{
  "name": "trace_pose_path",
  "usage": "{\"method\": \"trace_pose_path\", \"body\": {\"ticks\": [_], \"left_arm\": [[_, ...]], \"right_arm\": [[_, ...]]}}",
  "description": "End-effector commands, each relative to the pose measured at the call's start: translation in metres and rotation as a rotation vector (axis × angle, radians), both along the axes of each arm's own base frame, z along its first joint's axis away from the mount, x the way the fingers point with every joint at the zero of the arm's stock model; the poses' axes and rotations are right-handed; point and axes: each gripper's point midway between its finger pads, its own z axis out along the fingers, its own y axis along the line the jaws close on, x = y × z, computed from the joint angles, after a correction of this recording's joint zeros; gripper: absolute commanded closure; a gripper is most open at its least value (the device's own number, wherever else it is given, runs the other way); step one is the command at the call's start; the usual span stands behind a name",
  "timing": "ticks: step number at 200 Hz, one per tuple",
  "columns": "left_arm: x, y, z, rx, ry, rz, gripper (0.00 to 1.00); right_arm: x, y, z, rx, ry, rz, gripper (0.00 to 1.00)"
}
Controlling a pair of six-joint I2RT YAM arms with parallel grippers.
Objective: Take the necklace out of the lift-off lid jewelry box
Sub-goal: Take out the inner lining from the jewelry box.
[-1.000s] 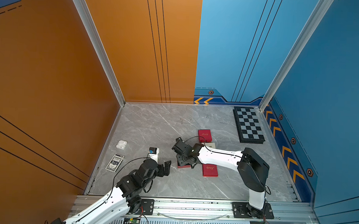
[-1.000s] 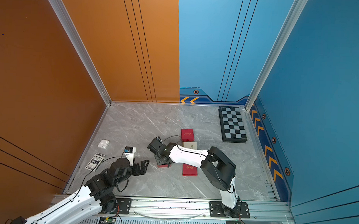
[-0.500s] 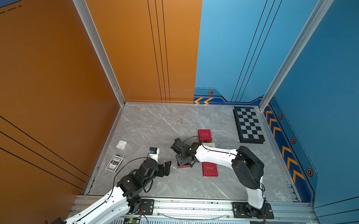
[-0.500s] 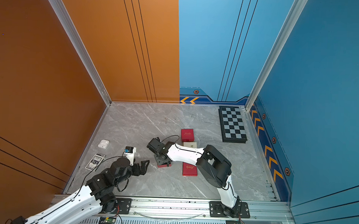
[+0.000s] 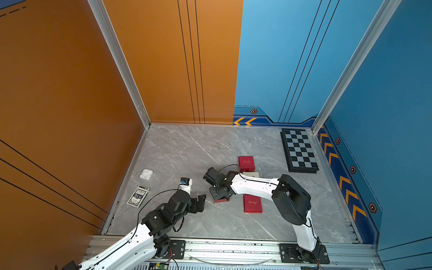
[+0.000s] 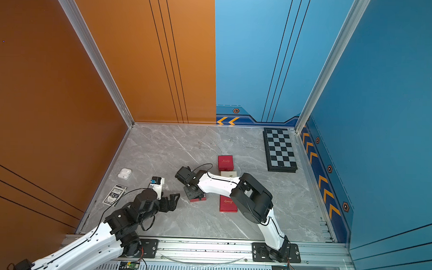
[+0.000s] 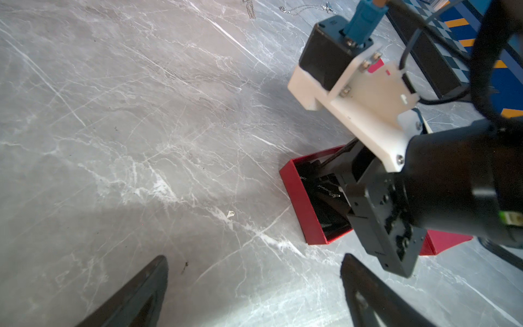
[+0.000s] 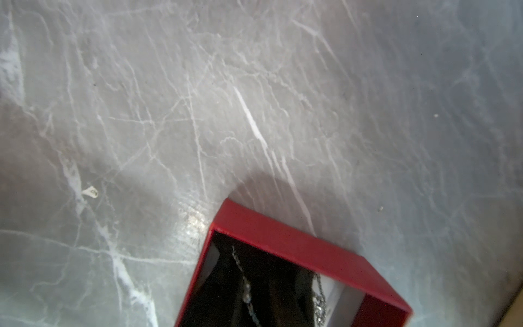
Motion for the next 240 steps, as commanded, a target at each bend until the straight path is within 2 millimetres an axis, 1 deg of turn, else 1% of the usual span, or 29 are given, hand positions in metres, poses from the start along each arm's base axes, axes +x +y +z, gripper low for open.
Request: {"method": "trace_pose_path", "body": {"ticks": [1,17,36,56,82,84,86,89,114,144,169,201,240], "left_arm": [[0.006,-0.007,0.02,-0.05,-0.036,-0.013,0.07],[0.005,-0.01,0.022,-0.064,-0.037,-0.027,0.09],[0.005,-0.014,0.025,-0.078,-0.043,-0.043,0.1],[0.005,-0.017,0.026,-0.086,-0.044,-0.055,0.11],[0.003,-0.021,0.028,-0.097,-0.039,-0.083,0.12],[0.002,-0.022,0.027,-0.097,-0.036,-0.087,0.16],[0.004,-0.025,0.033,-0.115,-0.057,-0.092,0.18],[0.005,-0.026,0.035,-0.124,-0.061,-0.098,0.19],[0.003,-0.041,0.044,-0.172,-0.064,-0.166,0.22],[-0.001,-0.062,0.053,-0.236,-0.054,-0.261,0.25],[-0.001,-0.075,0.053,-0.263,-0.027,-0.309,0.26],[0.001,-0.086,0.055,-0.295,-0.006,-0.335,0.3],[0.005,-0.092,0.059,-0.336,-0.008,-0.347,0.33]], "right_arm": [[-0.002,-0.013,0.0,-0.025,0.024,-0.011,0.86],[0.002,-0.013,0.019,0.004,-0.007,-0.012,0.88],[0.004,-0.014,0.037,0.039,-0.026,-0.019,0.9],[0.004,-0.015,0.049,0.062,-0.04,-0.022,0.91],[0.002,-0.017,0.059,0.081,-0.048,-0.025,0.92],[0.002,-0.017,0.06,0.083,-0.05,-0.025,0.92],[0.002,-0.017,0.061,0.085,-0.05,-0.026,0.92],[0.002,-0.018,0.062,0.087,-0.052,-0.028,0.92],[0.0,-0.018,0.075,0.12,-0.07,-0.034,0.93],[-0.004,-0.016,0.087,0.175,-0.073,-0.034,0.93],[-0.009,-0.013,0.095,0.224,-0.072,-0.032,0.93],[-0.015,-0.008,0.107,0.292,-0.074,-0.023,0.93],[-0.022,-0.005,0.119,0.351,-0.073,-0.01,0.93]]}}
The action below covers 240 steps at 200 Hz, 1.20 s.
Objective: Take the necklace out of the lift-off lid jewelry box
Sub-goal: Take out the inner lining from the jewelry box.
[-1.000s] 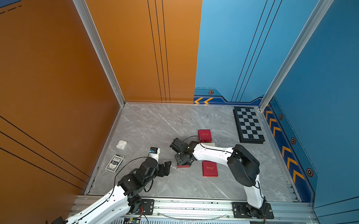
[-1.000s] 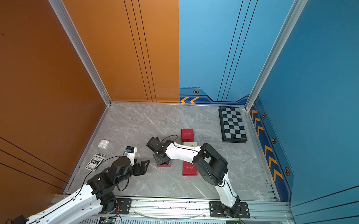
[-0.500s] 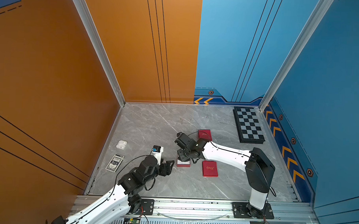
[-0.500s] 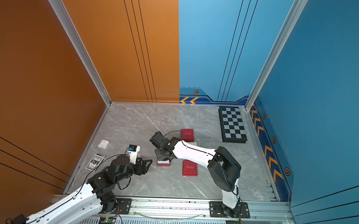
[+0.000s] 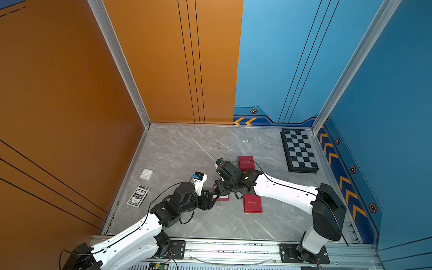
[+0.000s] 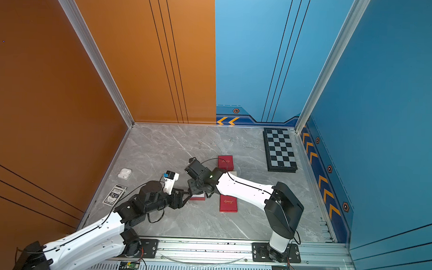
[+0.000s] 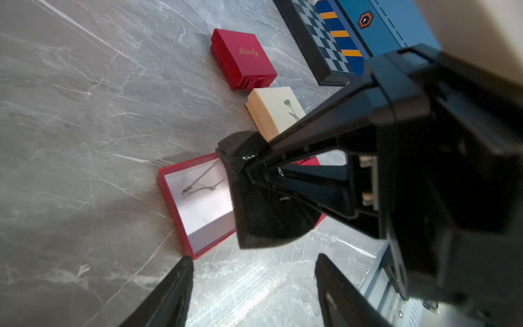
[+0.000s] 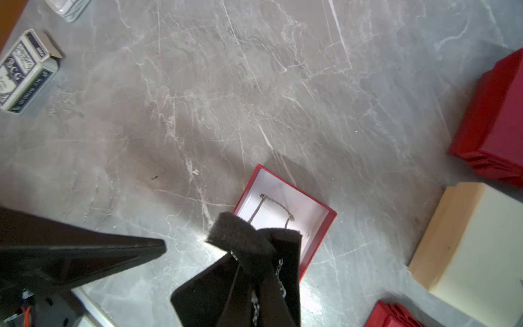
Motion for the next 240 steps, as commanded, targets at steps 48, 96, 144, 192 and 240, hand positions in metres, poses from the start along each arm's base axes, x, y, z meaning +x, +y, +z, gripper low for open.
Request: {"method": "trace_pose_path", "body": {"ticks": [48,96,144,192,240], "left_arm": [[0.006,-0.012,0.027,-0.118,-0.039,-0.026,0.37],[0.004,-0.012,0.028,-0.13,-0.036,-0.035,0.6],[0.002,-0.012,0.03,-0.143,-0.039,-0.042,0.74],[0.001,-0.008,0.032,-0.133,-0.045,-0.032,0.91],[0.003,-0.003,0.03,-0.116,-0.042,-0.009,1.0]], "right_arm": [[-0.014,0.015,0.022,0.176,0.019,0.019,0.93],[-0.015,0.021,0.027,0.241,0.019,0.012,0.93],[-0.014,0.025,0.033,0.313,0.023,0.002,0.93],[-0.012,0.019,0.03,0.339,0.037,-0.015,0.92],[-0.014,0.016,0.025,0.387,0.068,-0.026,0.88]]}}
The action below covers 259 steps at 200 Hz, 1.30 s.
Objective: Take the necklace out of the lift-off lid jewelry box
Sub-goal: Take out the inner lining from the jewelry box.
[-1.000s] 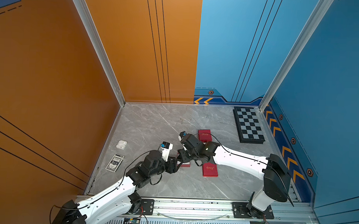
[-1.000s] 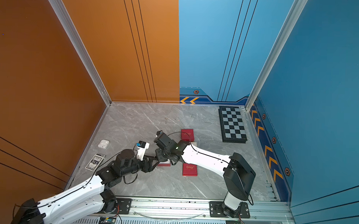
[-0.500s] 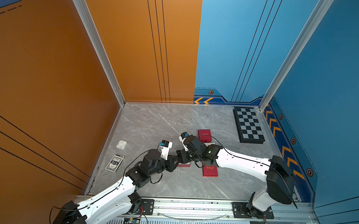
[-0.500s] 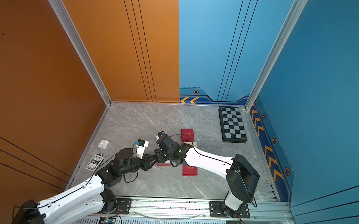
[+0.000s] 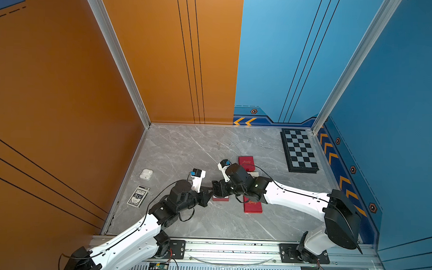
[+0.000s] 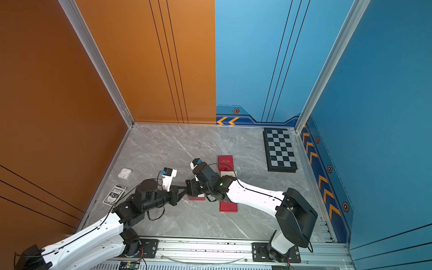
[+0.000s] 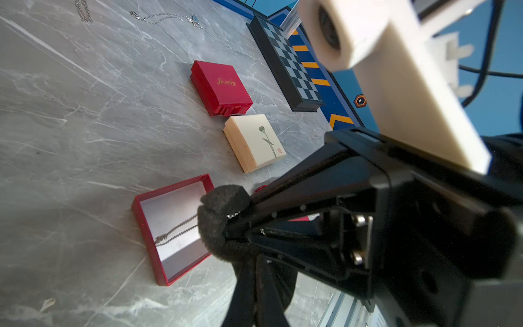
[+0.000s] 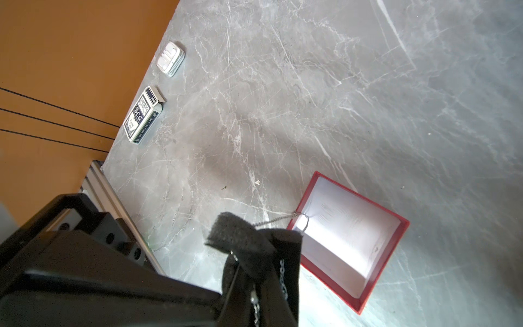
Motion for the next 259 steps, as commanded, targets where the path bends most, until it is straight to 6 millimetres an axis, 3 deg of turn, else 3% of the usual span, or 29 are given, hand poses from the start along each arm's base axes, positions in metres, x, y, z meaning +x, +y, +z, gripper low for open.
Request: {"method": "trace_pose_path", "body": {"ticks": [1,89,165,200,234,259], "left_arm": [[0.0,0.001,0.004,0.002,-0.011,-0.005,1.0],[-0.001,0.005,0.007,0.006,-0.021,0.001,1.0],[-0.001,0.005,0.012,-0.001,-0.034,0.001,1.0],[-0.002,0.007,0.012,0.0,-0.036,0.004,1.0],[-0.003,0.007,0.016,-0.004,-0.045,0.003,1.0],[-0.003,0.006,0.019,-0.015,-0.052,-0.003,1.0]], "right_arm": [[0.001,0.001,0.008,0.063,0.008,-0.011,0.88],[-0.002,-0.017,0.006,0.104,0.035,-0.041,0.7],[-0.009,-0.012,0.001,0.142,0.074,-0.009,0.69],[-0.01,-0.023,-0.004,0.123,0.075,-0.027,0.68],[-0.014,-0.035,-0.006,0.119,0.072,-0.026,0.63],[-0.017,-0.032,-0.001,0.19,0.084,0.007,0.55]]}}
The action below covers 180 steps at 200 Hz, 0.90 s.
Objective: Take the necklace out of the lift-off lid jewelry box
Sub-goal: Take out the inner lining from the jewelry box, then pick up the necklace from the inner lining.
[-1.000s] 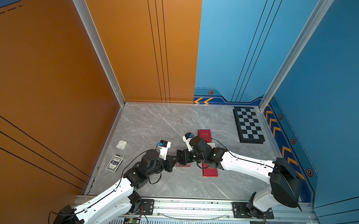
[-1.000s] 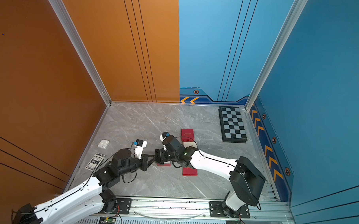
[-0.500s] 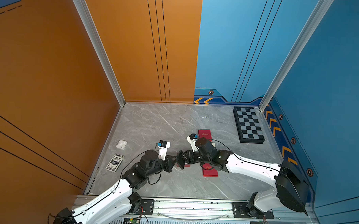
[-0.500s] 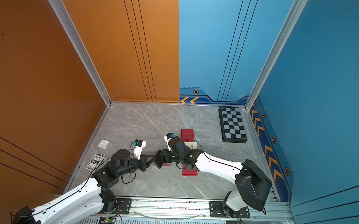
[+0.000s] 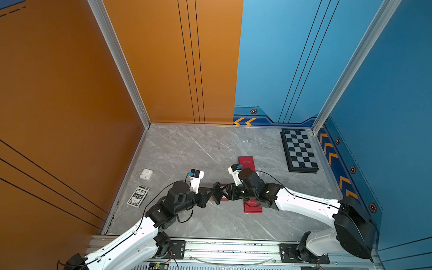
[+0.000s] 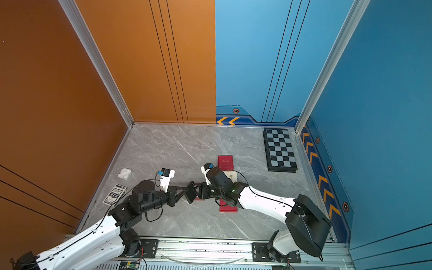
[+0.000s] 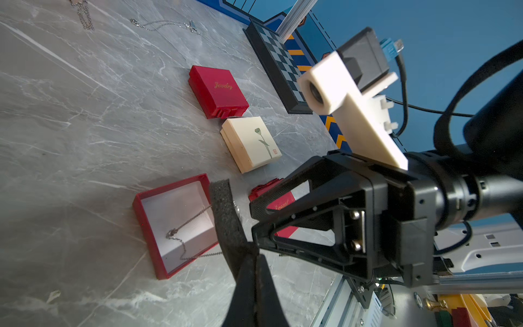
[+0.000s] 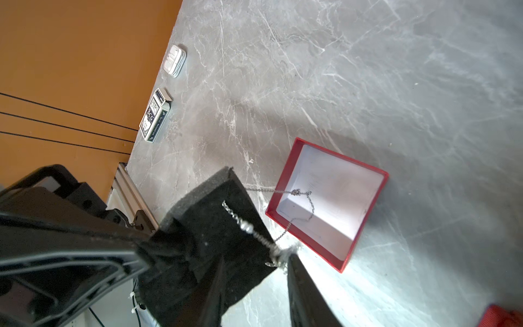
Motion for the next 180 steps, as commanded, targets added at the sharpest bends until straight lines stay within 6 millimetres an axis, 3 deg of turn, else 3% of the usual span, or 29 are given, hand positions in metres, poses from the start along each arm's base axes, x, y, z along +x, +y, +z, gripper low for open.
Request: {"method": "trace_pose_path", "body": {"ticks": [1,40,67,124,180], "left_arm": [[0.002,0.0,0.012,-0.005,-0.037,-0.008,1.0],[0.001,-0.001,0.02,-0.022,-0.06,-0.018,1.0],[0.003,-0.001,0.029,-0.03,-0.079,-0.02,1.0],[0.013,0.006,0.049,-0.065,-0.128,0.043,1.0],[0.021,0.012,0.079,-0.185,-0.198,0.102,1.0]], "right_arm": [[-0.003,0.004,0.014,0.09,-0.007,0.034,0.55],[0.003,-0.002,0.013,0.101,-0.003,0.013,0.5],[0.009,-0.019,0.004,0.0,-0.043,-0.024,0.49],[0.011,-0.041,-0.01,-0.033,-0.089,-0.05,0.43],[0.002,-0.031,0.001,-0.016,-0.162,0.001,0.38]]}}
